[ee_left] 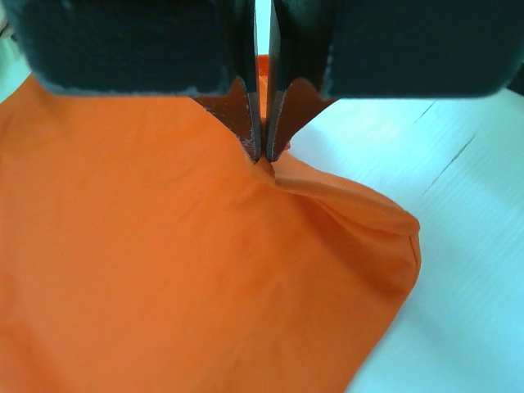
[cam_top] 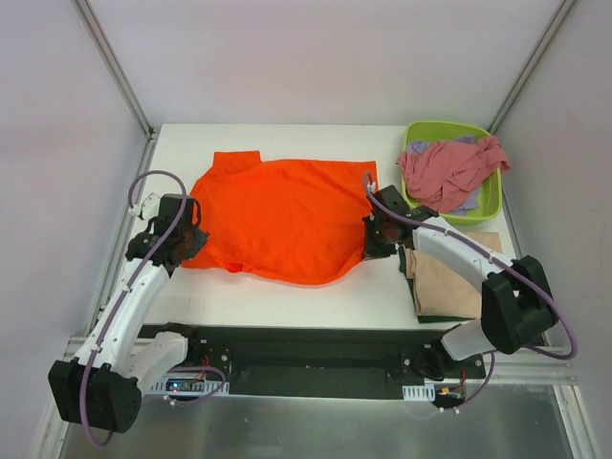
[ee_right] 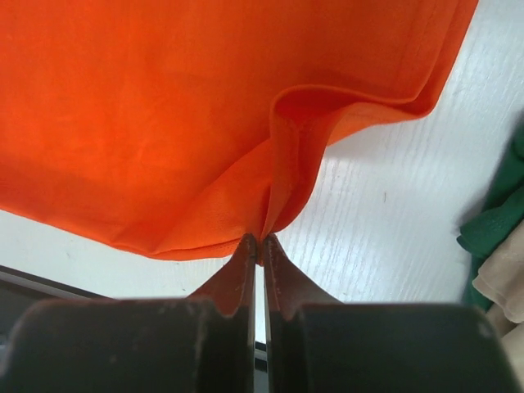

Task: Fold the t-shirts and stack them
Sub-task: Fold the flattened tshirt in 1/3 of the way

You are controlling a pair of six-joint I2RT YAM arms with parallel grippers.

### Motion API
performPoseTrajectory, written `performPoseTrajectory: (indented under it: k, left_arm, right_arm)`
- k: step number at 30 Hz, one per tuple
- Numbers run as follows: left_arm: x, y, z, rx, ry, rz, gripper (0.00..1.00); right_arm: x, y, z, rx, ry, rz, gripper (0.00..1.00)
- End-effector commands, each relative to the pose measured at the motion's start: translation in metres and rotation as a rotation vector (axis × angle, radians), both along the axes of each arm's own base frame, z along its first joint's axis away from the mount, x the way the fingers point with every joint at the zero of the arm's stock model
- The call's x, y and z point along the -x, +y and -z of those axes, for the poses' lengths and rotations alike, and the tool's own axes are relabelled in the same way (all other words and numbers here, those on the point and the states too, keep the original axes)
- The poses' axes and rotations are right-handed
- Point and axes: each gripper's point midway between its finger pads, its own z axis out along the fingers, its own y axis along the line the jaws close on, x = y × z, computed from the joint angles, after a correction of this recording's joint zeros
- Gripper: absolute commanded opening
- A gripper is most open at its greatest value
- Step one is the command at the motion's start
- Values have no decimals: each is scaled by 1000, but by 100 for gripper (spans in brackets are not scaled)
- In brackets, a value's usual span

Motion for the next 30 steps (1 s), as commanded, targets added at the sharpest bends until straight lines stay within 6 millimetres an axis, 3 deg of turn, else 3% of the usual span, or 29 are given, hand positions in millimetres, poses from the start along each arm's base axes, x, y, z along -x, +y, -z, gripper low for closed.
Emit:
performPoseTrajectory:
  k: [1, 14, 21, 30]
  left_arm:
    - [-27, 14, -21, -43, -63, -41, 0]
    - [-89, 19, -33, -42, -95, -24, 0]
    - [-121, 26, -25, -60, -58, -37, 0]
    - [-168, 21, -7, -55, 3, 43, 0]
  right_arm:
    - [-14, -1, -14, -24, 6, 22, 3]
    - [-68, -5, -31, -105, -21, 97, 4]
    - [-95, -10, -29, -105, -28, 137, 5]
    - [-132, -20, -20, -82, -62, 168, 8]
